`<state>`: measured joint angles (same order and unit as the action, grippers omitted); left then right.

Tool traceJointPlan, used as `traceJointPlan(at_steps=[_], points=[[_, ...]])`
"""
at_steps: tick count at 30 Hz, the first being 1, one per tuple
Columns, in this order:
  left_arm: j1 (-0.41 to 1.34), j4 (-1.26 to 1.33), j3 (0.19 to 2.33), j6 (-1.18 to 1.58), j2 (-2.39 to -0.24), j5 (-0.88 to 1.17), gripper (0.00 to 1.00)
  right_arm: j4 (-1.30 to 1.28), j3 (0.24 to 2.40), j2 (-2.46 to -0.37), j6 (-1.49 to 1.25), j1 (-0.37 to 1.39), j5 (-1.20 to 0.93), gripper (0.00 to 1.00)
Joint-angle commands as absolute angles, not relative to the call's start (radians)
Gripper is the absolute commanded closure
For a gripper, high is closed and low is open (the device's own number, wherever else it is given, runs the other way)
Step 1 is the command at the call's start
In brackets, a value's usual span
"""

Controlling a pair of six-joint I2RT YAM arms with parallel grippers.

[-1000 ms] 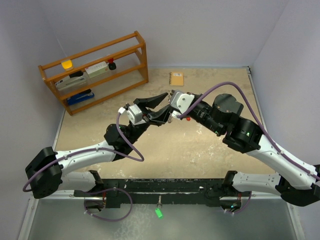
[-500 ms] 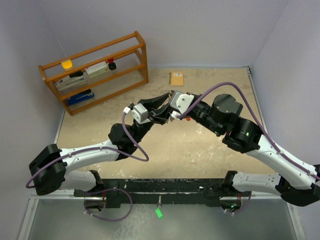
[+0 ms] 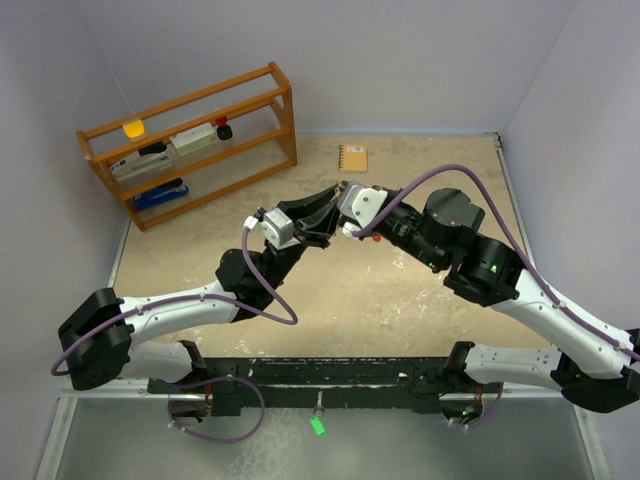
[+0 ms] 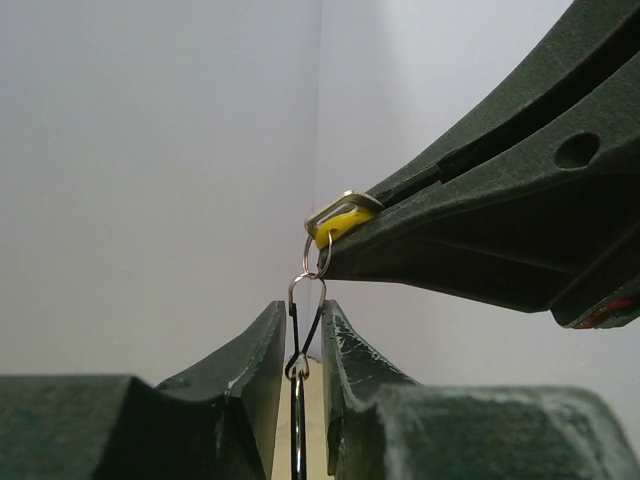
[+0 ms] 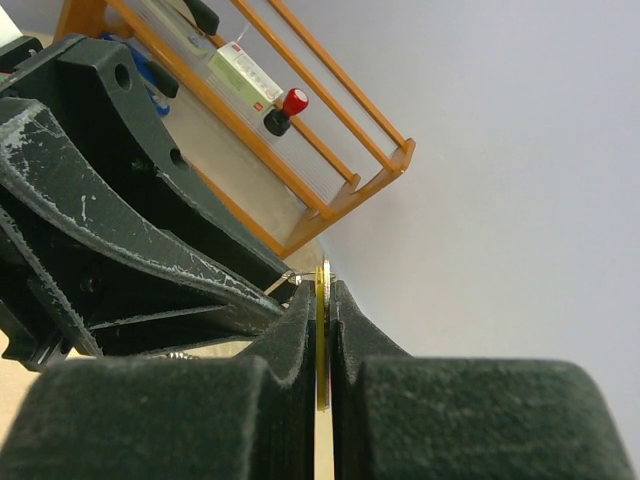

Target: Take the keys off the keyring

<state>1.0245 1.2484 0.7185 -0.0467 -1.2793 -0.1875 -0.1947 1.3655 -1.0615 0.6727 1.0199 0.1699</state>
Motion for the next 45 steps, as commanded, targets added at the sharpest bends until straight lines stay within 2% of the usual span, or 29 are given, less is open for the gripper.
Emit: traceJointPlan(at_steps=[1,13,19,32,45], points=[[1.036,1.289,0.738,-0.062,-1.269,-0.205,0.85,-0.108,1.364,-1.051,0.666,1.017,0.189,1.00],[1.043,1.199,0.711,-0.075,-1.240,-0.195,0.87,-0.100,1.367,-1.047,0.670,1.017,0.198,1.00],[1.044,1.198,0.694,-0.071,-1.236,-0.197,0.76,-0.103,1.370,-1.045,0.669,1.017,0.197,1.00],[1.045,1.312,0.691,-0.081,-1.246,-0.200,0.75,-0.107,1.367,-1.045,0.663,1.017,0.192,1.00],[1.046,1.292,0.727,-0.091,-1.271,-0.196,0.76,-0.112,1.372,-1.054,0.666,1.017,0.192,1.00]])
